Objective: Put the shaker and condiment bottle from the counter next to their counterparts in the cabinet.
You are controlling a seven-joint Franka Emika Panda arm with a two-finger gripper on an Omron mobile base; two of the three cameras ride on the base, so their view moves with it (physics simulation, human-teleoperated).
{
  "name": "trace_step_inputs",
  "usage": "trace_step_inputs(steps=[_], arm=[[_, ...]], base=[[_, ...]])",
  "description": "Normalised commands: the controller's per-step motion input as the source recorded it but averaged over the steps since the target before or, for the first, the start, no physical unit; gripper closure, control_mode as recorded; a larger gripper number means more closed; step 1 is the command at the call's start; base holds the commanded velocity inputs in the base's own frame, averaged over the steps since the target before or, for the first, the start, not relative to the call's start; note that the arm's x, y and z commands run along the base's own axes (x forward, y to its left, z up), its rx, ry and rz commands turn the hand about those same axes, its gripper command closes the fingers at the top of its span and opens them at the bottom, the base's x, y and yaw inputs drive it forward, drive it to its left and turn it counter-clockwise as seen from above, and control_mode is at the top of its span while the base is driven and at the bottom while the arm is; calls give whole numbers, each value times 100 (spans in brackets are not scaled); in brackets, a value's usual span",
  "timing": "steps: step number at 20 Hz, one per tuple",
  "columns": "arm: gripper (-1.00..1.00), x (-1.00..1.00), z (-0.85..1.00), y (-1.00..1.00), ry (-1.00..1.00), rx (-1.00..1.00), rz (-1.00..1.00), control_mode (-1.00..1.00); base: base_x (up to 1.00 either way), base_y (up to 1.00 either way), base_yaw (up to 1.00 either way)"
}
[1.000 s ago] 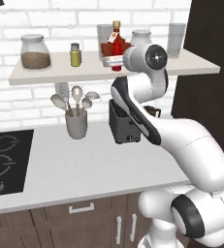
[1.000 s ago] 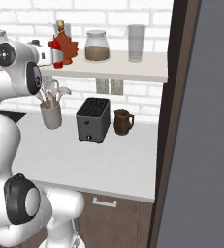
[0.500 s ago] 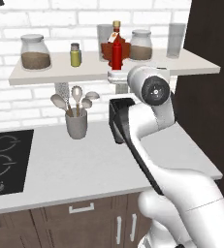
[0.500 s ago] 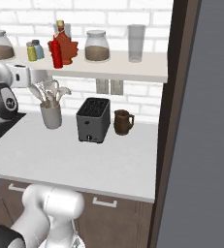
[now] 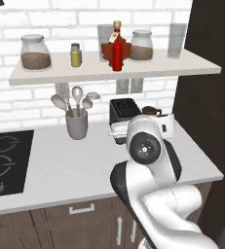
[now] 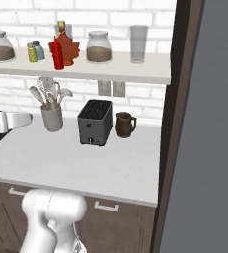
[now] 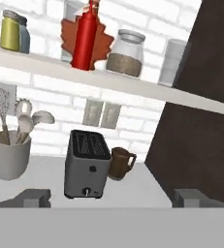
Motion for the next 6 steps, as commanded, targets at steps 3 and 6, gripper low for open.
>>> trace_step_inputs(steps=[3,6], arm=[[-100,-85,-100,0,35,-37,-3,-100],[-100,-72,-100,0,29,-29,0,-100]], base=[[0,0,0],[0,0,0]])
